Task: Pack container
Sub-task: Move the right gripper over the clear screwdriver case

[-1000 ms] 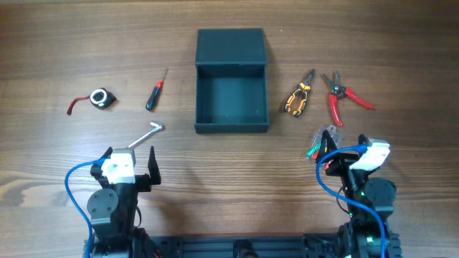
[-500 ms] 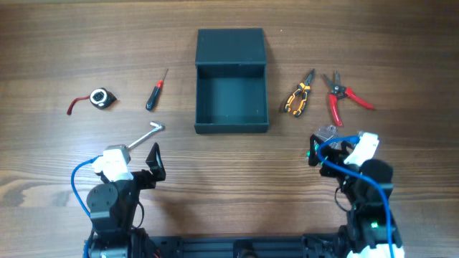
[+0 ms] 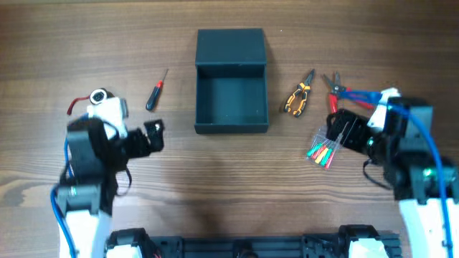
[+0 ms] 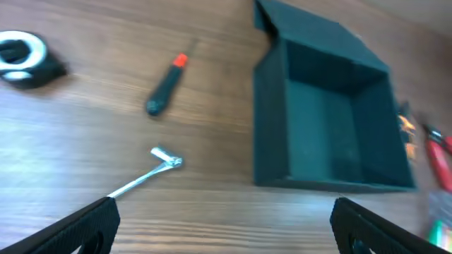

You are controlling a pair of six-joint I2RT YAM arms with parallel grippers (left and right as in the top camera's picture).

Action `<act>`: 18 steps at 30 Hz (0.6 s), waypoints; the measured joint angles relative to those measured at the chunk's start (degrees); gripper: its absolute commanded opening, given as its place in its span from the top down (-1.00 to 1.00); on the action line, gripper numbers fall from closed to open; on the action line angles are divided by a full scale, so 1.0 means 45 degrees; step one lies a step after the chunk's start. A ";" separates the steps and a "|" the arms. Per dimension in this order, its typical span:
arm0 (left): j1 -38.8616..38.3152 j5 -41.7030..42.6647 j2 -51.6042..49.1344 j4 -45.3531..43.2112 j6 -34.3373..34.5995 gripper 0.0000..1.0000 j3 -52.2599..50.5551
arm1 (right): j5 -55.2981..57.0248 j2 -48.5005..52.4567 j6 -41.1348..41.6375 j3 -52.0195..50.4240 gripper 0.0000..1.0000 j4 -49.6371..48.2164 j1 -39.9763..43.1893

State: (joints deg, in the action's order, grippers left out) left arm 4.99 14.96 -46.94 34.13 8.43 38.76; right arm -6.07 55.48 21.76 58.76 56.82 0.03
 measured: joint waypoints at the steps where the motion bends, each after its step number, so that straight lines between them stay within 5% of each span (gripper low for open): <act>1: 0.0000 0.0821 -0.1355 0.0476 -0.0170 -1.00 0.1122 | 0.0170 0.0471 -0.0015 0.0767 -1.00 0.0466 0.0000; 9: 0.0000 0.2429 -0.3507 0.0714 -0.0481 -1.00 0.2259 | 0.0121 0.1627 -0.0656 0.1953 -0.99 0.2229 0.0000; 18: 0.0000 0.1729 -0.3764 0.0763 -0.0525 -1.00 0.2259 | 0.0500 0.3371 0.0253 0.1977 -0.99 0.2545 0.0000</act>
State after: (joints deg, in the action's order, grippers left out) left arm 4.99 22.74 -63.88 37.56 6.07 48.93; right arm -3.81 70.65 22.90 67.66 68.27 0.03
